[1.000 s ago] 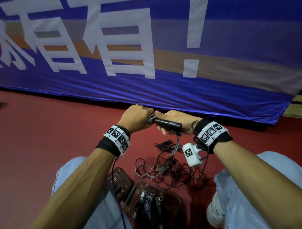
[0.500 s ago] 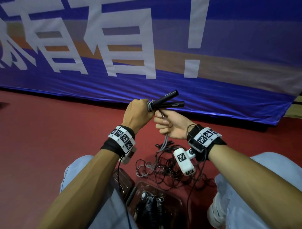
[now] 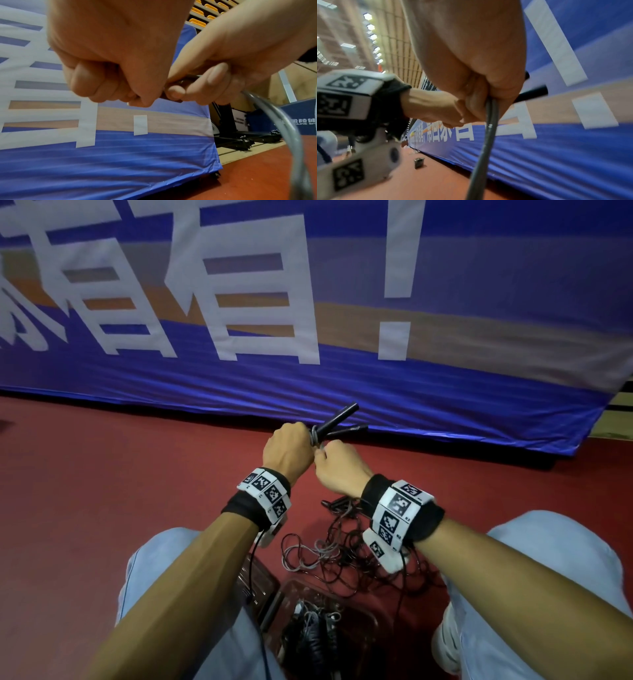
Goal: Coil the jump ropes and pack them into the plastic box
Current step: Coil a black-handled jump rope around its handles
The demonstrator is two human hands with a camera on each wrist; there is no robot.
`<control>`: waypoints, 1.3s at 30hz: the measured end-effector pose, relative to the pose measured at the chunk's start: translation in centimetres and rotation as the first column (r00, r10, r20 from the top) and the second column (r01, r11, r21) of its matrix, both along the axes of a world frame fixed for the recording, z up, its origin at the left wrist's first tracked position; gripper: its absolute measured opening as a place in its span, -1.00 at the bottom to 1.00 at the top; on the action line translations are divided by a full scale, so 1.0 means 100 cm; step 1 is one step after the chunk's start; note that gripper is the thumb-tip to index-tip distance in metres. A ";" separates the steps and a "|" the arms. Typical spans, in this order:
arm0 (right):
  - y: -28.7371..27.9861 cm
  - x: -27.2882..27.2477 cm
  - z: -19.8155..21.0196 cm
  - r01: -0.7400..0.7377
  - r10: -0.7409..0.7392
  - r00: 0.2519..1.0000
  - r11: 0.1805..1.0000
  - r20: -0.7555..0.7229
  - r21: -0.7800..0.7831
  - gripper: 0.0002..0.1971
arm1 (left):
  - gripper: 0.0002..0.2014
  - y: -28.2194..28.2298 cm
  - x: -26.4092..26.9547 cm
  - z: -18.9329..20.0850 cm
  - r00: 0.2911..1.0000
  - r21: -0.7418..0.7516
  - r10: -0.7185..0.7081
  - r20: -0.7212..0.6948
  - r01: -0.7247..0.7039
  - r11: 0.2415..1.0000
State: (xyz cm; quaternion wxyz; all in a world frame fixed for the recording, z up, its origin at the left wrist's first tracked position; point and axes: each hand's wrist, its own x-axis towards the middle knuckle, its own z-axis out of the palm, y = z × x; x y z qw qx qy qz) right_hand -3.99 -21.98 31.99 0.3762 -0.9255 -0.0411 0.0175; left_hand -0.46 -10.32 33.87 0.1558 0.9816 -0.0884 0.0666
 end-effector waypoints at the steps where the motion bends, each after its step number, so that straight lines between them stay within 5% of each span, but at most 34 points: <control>1: -0.003 -0.001 0.000 -0.038 0.039 0.999 0.998 0.029 -0.055 -0.57 | -0.78 0.000 0.001 -0.002 1.000 0.013 -0.008 -0.013 0.008 1.000; 7: -0.025 -0.002 0.005 -0.141 0.186 0.973 0.948 0.134 -0.285 -0.70 | -0.73 -0.001 0.001 -0.011 0.995 0.137 -0.090 -0.050 0.096 0.986; 11: -0.033 -0.002 0.010 -0.123 0.231 0.951 0.893 0.205 -0.432 -0.62 | -0.67 0.003 0.005 -0.013 0.984 0.224 -0.165 -0.068 0.176 0.959; 18: -0.035 0.001 0.013 -0.077 0.257 0.918 0.862 0.302 -0.501 -0.56 | -0.48 0.015 0.014 -0.008 0.958 0.283 -0.261 -0.115 0.284 0.916; 21: -0.035 0.000 0.014 -0.068 0.260 0.914 0.853 0.310 -0.517 -0.52 | -0.37 0.019 0.016 -0.006 0.947 0.305 -0.304 -0.102 0.321 0.897; 31: -0.031 0.001 0.017 0.026 0.217 0.903 0.832 0.370 -0.554 -0.44 | -0.63 0.022 0.015 0.004 0.948 0.361 -0.319 -0.006 0.299 0.883; 39: -0.037 0.001 0.029 0.091 0.082 0.892 0.931 0.445 -0.354 -0.27 | -0.52 0.029 0.016 0.009 0.921 0.380 -0.390 0.003 0.360 0.852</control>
